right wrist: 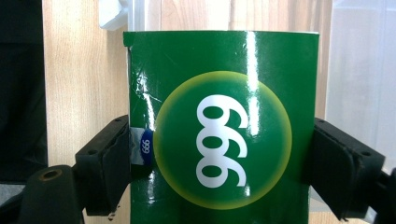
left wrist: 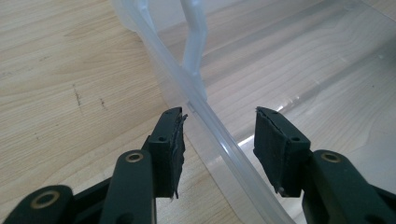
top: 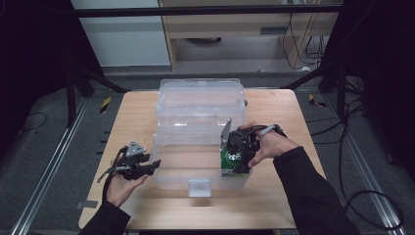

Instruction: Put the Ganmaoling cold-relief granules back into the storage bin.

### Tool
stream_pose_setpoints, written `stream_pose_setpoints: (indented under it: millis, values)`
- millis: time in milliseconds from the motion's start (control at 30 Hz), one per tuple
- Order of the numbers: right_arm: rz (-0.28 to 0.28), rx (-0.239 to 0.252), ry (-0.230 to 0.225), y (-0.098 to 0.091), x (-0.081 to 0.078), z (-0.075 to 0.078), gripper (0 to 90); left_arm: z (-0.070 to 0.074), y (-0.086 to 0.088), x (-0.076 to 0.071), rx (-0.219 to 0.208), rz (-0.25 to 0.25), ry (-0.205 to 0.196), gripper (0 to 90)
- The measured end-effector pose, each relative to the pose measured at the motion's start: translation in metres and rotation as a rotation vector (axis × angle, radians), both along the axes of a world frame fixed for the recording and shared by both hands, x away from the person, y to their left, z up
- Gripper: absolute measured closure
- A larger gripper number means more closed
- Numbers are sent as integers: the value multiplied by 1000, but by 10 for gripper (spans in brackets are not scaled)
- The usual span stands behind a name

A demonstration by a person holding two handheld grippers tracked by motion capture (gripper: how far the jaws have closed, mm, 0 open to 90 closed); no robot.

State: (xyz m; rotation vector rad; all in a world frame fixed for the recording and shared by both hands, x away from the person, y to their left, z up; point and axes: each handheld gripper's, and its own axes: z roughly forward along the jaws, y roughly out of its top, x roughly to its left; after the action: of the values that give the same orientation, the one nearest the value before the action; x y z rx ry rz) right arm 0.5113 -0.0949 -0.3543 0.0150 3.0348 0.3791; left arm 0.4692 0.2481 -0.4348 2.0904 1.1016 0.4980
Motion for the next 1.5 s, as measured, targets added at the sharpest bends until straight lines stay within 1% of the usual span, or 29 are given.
stream_pose_setpoints:
  millis: [67, 133, 200, 300, 367, 467, 500, 533, 633, 667, 700, 767, 1000, 1100, 1133, 1267, 1500]
  values:
    - [-5, 0, 1, 0, 0, 0, 168, 0, 0, 0, 0, -1, 0, 520]
    - [7, 5, -1, -1, 1, -2, 166, 0, 0, 0, -2, -1, 2, 518]
    - [3, 6, -4, -1, 1, -3, 165, 0, 0, 0, -2, 0, 1, 518]
    - [-2, 7, 1, -1, 2, -7, 165, 0, 0, 0, -2, 0, 1, 519]
    - [-5, 17, 6, -2, 3, -11, 165, 0, 0, 0, -1, 0, 0, 518]
    - [-9, 15, 7, -2, 4, -15, 164, 0, 0, 0, 0, -1, 0, 517]
    - [-20, 14, 15, -2, 3, -16, 164, 0, 0, 0, 1, 0, 0, 516]
    - [-12, 17, 10, -2, 4, -18, 163, 0, 0, 0, 0, 0, 0, 515]
    - [-24, 11, 16, -1, 4, -21, 162, 0, 0, 0, -1, 0, -1, 513]
    - [-19, 14, 14, -2, 5, -23, 161, -1, 0, 0, -2, 0, -1, 513]
    - [-31, 15, 16, -2, 5, -24, 160, -1, 0, 0, -2, 0, -1, 512]
    - [-30, 19, 15, -2, 5, -26, 160, -1, 0, 0, -2, 0, -2, 512]
    - [-39, 22, 6, -3, 3, -27, 154, -1, 0, 1, -1, 1, -2, 507]
    - [-43, 33, 3, -4, 3, -27, 151, -1, 0, 1, -1, 1, -2, 505]
    - [-52, 33, 4, -5, 3, -27, 150, -1, 0, 1, -1, 1, -2, 505]
    - [-65, 28, 2, -5, 2, -27, 148, -1, 0, 1, -2, 1, -2, 504]
    - [-68, 29, 0, -6, 2, -27, 147, -1, 0, 0, 0, 2, -5, 504]
